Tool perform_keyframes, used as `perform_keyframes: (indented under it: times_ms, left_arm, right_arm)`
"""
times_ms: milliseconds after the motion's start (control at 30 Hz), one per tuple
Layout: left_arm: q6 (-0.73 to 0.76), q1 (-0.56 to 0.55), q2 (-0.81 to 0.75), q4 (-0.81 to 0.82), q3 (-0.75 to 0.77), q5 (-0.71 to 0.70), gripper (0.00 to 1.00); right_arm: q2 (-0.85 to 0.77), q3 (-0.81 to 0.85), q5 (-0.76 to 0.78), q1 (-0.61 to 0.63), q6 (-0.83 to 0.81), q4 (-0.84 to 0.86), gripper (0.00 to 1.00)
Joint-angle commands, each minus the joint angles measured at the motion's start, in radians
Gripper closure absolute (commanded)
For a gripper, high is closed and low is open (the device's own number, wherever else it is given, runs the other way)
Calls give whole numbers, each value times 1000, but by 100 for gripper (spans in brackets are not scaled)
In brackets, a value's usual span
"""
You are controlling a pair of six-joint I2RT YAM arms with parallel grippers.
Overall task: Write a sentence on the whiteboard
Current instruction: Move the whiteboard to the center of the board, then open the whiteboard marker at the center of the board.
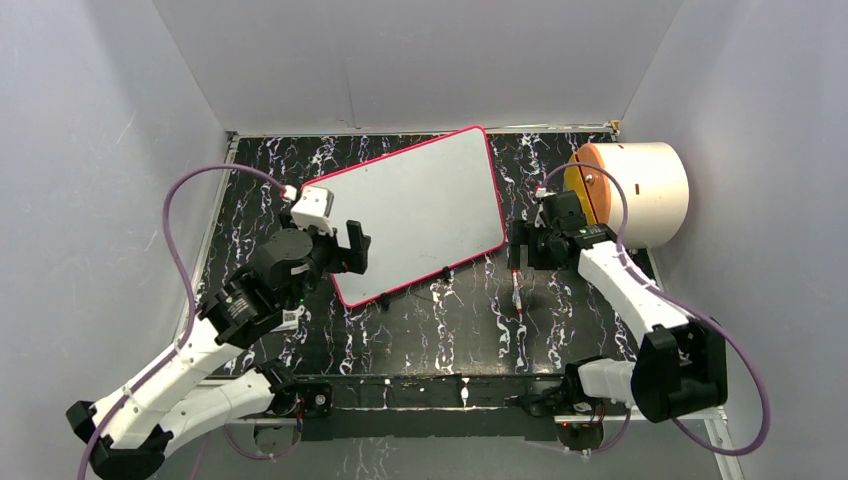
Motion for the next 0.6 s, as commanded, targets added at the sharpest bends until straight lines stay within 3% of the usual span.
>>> perform_keyframes:
  times_ms: [0, 167, 567]
  left_arm:
    - [13, 62, -54, 39, -36, 59, 8]
    - [10, 140, -72, 55, -54, 139, 8]
    - [-39, 318, -82, 130, -110, 395, 9]
  right_arm:
    - [67, 21, 52, 28, 55, -20, 1]
    - [160, 27, 115, 82, 96, -19, 6]
    - [306, 12, 155, 149, 145, 45, 44]
